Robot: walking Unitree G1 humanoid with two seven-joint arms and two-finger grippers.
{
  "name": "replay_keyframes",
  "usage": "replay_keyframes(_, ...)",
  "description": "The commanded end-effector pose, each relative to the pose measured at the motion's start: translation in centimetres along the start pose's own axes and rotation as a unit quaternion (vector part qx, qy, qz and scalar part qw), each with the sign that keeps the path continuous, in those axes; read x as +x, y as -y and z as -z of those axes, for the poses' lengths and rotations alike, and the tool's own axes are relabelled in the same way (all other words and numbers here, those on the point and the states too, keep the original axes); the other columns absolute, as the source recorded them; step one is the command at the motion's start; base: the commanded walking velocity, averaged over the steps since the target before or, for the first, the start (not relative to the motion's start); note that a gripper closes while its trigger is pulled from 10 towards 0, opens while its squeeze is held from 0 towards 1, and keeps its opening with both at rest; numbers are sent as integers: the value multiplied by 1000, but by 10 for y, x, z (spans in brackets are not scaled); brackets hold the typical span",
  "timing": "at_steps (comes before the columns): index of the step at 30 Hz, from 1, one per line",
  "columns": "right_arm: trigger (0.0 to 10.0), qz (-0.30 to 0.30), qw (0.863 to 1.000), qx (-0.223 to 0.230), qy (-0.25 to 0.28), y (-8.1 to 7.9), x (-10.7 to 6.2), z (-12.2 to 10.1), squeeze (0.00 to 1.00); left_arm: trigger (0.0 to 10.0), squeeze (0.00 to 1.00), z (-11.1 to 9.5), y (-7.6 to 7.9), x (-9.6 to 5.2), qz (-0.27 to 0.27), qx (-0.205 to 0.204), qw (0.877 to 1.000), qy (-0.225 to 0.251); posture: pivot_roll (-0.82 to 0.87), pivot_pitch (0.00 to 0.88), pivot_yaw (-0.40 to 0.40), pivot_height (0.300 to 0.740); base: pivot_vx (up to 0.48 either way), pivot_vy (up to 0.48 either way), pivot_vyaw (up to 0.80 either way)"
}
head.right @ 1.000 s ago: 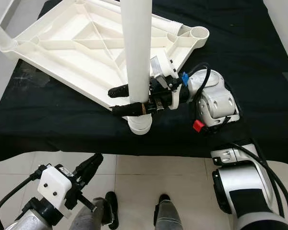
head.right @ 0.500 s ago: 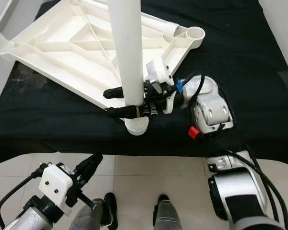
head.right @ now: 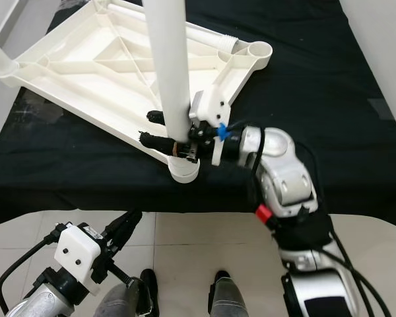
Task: Building children table
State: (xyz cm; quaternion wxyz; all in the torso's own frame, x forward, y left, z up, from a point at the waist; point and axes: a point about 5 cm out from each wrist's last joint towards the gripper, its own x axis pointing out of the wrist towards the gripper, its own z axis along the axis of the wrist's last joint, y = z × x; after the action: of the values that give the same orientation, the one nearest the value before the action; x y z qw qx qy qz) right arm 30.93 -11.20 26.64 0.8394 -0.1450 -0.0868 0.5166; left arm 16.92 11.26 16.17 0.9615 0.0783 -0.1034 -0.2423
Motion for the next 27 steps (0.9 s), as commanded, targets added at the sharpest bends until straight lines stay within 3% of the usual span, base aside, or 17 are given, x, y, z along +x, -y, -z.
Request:
replay_keyframes(1,10000,59,991,67,-105,-3,-8,45,0,10000,0,7,1,-3,-1,-4,1000,-14,56,362,33,740,0,0,0)
replay_keyframes(3,10000,110,985,70,-116,-5,-10,48,0,10000,0,7,1,-2,-1,-4,1000,-14,54,362,35,740,0,0,0)
replay_keyframes(9,10000,186,968,82,-150,-9,-17,59,0,10000,0,9,0,-1,-1,-4,1000,-13,44,358,39,740,0,0,0)
replay_keyframes(14,10000,285,942,102,-142,-14,-13,62,0,10000,0,10,0,2,-1,-5,1000,-11,32,348,43,740,0,0,0)
replay_keyframes(18,10000,304,936,110,-140,-20,-11,63,0,10000,0,10,0,2,-2,-5,1000,-10,31,349,43,740,0,0,0)
replay_keyframes(22,10000,352,916,141,-130,-28,-10,66,0,10000,0,11,-1,4,-2,-5,1000,-8,23,347,48,740,0,0,0)
replay_keyframes(27,10000,372,910,143,-117,-33,-9,63,0,10000,0,11,-2,5,-2,-5,1000,-6,21,349,52,740,0,0,0)
